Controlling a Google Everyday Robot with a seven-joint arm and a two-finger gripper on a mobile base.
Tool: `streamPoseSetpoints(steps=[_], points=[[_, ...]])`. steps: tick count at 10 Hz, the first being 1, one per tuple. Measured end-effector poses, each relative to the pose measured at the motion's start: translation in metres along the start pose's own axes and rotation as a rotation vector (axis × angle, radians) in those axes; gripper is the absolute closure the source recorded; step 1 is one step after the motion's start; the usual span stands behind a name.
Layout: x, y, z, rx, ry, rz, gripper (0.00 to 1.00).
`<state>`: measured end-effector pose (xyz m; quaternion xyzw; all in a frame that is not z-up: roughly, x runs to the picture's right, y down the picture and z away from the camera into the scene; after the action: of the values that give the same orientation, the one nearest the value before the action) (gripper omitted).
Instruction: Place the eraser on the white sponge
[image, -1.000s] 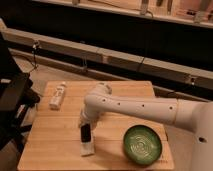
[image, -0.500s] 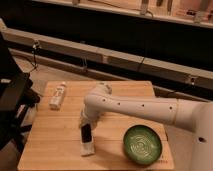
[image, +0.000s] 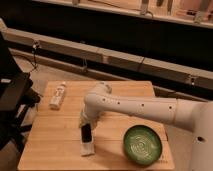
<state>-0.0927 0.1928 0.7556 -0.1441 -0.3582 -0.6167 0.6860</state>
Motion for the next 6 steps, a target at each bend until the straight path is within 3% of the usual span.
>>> streamPoseSetpoints(steps=[4,6], points=[[-0.0003,0.0014,0.0022,-0.017,-0.026,0.045,0.28],[-0.0009,0.0018,0.002,-0.023,-0.025,0.056,0.2]])
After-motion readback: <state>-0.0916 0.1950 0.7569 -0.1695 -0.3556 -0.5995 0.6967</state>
